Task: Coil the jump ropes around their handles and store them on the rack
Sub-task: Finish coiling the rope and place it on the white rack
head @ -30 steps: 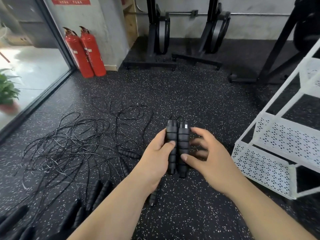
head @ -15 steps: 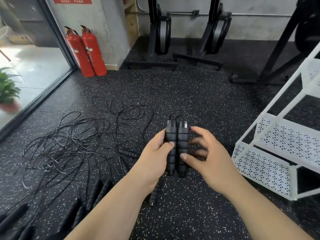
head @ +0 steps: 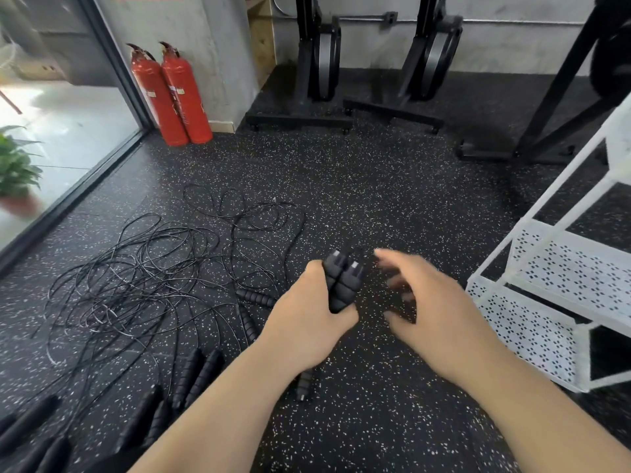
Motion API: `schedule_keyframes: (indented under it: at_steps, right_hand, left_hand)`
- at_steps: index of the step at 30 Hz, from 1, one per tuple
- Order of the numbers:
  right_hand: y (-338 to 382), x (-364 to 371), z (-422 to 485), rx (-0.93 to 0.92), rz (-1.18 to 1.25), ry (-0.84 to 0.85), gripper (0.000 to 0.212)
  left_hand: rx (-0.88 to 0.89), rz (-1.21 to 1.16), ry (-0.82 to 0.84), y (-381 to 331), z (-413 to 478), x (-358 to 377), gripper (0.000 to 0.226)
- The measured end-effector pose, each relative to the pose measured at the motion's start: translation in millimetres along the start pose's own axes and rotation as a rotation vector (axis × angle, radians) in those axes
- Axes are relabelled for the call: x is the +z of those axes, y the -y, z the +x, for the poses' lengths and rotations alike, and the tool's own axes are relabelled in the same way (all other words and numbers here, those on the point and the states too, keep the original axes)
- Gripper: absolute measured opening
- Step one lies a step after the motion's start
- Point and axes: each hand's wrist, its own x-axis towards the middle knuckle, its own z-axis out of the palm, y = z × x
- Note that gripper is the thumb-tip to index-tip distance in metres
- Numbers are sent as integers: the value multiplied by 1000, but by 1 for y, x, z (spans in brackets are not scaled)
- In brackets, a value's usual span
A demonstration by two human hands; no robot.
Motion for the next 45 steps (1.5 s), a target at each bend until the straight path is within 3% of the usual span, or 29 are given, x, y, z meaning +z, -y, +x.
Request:
schedule_keyframes:
  at_steps: [2, 5, 8, 11, 13, 16, 22, 24, 28, 31, 34, 41, 45]
  right_hand:
    - [-4, 5, 1, -100, -248, -48, 105]
    - [-8, 35, 0, -227, -415, 114, 114]
    - [-10, 51, 1, -200, -433, 148, 97]
    - [-1, 46, 2, -155, -422, 152, 71]
    - [4, 46, 1, -129, -418, 145, 65]
    - [5, 48, -2, -101, -388, 125, 70]
    - [-8, 29, 5, -21, -92, 125, 94]
    - [-18, 15, 10, -3, -61, 52, 76]
    - [-34, -10, 13, -85, -67, -117, 9]
    - [-45, -25, 13, -87, -25, -203, 31]
    - [-50, -29, 10, -59, 20, -247, 29]
    - [-34, 7, 13, 18, -1, -162, 37]
    - [-20, 27, 12, 40, 24, -40, 38]
  left_hand:
    - [72, 165, 75, -2, -4, -1, 42]
    - [125, 291, 278, -6, -11, 8, 42]
    - [87, 267, 368, -5, -12, 13, 40]
    - [124, 349, 321, -6, -13, 12, 43]
    - [193, 501, 226, -7, -15, 14, 50]
    - [252, 665, 52, -6, -18, 23, 60]
    - [309, 631, -1, -3, -14, 17, 43]
    - [304, 530, -11, -6, -13, 6, 39]
    - [176, 231, -88, -10, -12, -17, 35]
    - [45, -78, -214, -4, -4, -37, 28]
    - [-34, -310, -322, 6, 5, -46, 19]
    - [-207, -1016, -43, 3, 4, -15, 21]
    - [-188, -1179, 107, -4, 1, -2, 14]
